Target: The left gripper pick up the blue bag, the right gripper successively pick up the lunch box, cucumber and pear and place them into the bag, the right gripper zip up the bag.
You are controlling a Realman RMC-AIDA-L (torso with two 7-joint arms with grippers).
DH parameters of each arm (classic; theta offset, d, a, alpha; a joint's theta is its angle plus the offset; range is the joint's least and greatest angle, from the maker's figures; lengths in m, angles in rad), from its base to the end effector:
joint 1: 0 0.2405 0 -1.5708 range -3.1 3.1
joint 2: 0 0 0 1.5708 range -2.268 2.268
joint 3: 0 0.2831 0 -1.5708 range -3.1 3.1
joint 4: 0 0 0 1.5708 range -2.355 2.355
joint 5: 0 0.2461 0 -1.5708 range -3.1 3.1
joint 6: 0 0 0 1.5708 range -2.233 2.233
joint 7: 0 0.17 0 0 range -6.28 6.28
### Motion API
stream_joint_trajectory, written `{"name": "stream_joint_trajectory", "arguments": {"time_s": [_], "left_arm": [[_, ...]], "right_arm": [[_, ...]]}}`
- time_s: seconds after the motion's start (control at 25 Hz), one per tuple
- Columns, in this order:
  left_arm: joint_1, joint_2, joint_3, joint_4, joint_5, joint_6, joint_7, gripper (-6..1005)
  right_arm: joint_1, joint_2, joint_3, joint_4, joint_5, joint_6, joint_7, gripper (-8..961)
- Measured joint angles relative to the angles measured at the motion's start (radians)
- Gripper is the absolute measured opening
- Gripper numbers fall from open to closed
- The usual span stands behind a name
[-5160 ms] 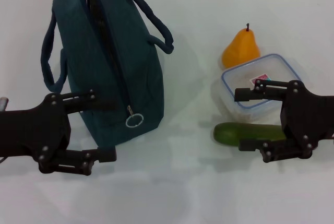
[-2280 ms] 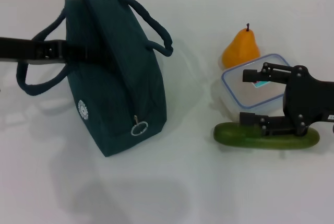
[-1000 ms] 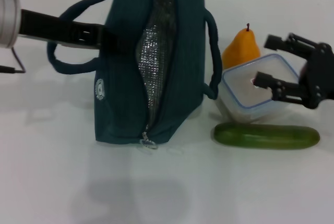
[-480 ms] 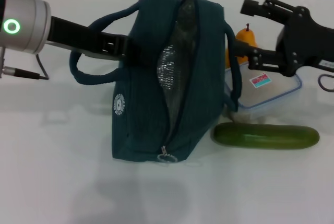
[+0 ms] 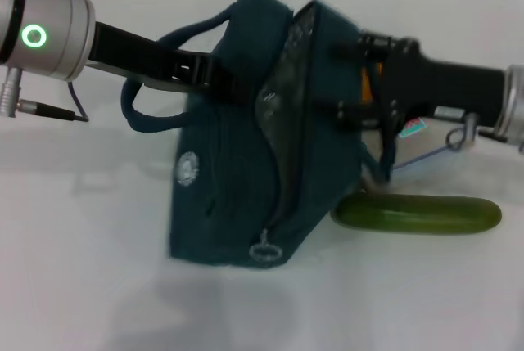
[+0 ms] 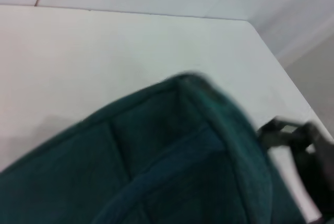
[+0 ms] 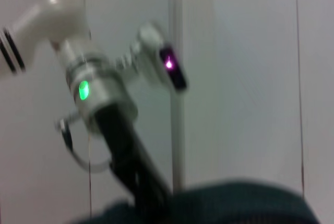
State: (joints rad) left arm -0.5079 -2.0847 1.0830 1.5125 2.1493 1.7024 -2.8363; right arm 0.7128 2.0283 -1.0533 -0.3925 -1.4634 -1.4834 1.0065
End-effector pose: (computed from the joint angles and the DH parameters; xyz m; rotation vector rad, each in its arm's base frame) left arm -0.1598 0.3851 0.0301 -2.5396 -1.4931 -0.2662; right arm 0.2007 0.4175 -0.0675 -2.7130 0.0983 1.0082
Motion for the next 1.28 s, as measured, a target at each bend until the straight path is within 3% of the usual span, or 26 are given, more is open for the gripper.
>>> {"name": "stream_joint_trajectory", "arguments": {"time_s": [0.24,0.76,0.96,1.16,1.28], "left_arm": [[0.004,-0.001,0.000,0.000,0.000,0.000,-0.007,62],[0.011,-0.003,0.000,-0.024,-0.013,-0.002,-0.005,62],[0.010,-0.003,0.001,-0.046,-0.014,-0.013,-0.002,62],[0.011,-0.003,0.001,-0.047,-0.014,-0.020,-0.001,62],[0.011,-0.003,0.002,-0.049,-0.012,-0.021,-0.001,62]], "right_arm": [[-0.036,0.000,-0.106,0.003,0.004,0.065,0.010,811],[-0.085,-0.007,-0.135,-0.012,-0.008,0.114,0.047,811],[-0.152,-0.006,-0.130,-0.082,0.029,0.093,0.047,810],[-0.239,-0.019,-0.116,-0.148,0.172,0.058,0.041,810],[-0.274,-0.022,-0.042,-0.151,0.208,0.060,0.049,810]]}}
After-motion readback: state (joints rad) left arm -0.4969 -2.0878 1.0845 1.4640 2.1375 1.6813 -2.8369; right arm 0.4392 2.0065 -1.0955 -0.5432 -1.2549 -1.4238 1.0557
